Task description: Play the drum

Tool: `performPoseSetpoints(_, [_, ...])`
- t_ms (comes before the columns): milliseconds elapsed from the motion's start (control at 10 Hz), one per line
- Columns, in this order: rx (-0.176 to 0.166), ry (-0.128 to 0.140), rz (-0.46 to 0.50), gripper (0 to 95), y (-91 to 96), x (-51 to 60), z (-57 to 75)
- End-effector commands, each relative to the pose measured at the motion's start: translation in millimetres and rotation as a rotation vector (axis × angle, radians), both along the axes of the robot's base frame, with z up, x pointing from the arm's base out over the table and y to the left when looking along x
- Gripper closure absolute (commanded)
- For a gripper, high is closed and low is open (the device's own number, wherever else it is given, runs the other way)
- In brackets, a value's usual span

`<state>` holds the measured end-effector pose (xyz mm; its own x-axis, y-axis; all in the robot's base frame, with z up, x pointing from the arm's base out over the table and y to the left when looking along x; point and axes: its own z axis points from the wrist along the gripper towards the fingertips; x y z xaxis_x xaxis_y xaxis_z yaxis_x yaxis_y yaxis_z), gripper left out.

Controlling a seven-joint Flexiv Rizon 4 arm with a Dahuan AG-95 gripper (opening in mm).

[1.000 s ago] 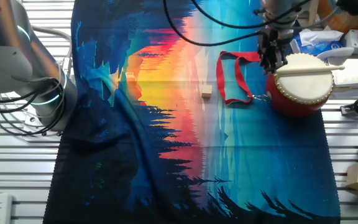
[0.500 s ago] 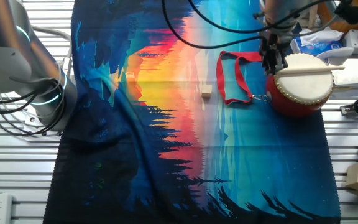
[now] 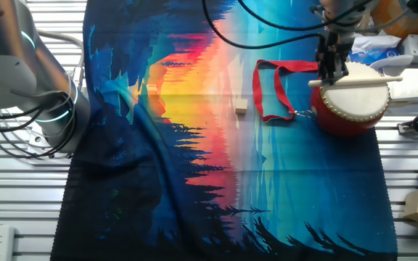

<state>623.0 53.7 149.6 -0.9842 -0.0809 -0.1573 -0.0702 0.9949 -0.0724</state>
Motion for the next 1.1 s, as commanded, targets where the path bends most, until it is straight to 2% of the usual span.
performPoseSetpoints(100, [0.010,-0.017,-0.006,76.0,-0.9,-1.4,-2.9])
performPoseSetpoints(300, [0.014,-0.022,-0.005,76.0,-1.2,-0.7,-8.4])
performPoseSetpoints(600, [0.016,-0.028,-0.001,76.0,-1.1,-0.5,-8.4])
performPoseSetpoints(800, [0.014,-0.041,0.001,76.0,-1.1,-0.5,-8.1])
performPoseSetpoints(900, [0.013,-0.020,0.007,76.0,-1.0,-0.6,-7.4])
performPoseSetpoints(1000, [0.010,0.029,0.014,76.0,-1.0,-0.6,-7.0])
performPoseSetpoints(1100, [0.010,0.064,0.018,76.0,-1.0,-0.6,-6.7])
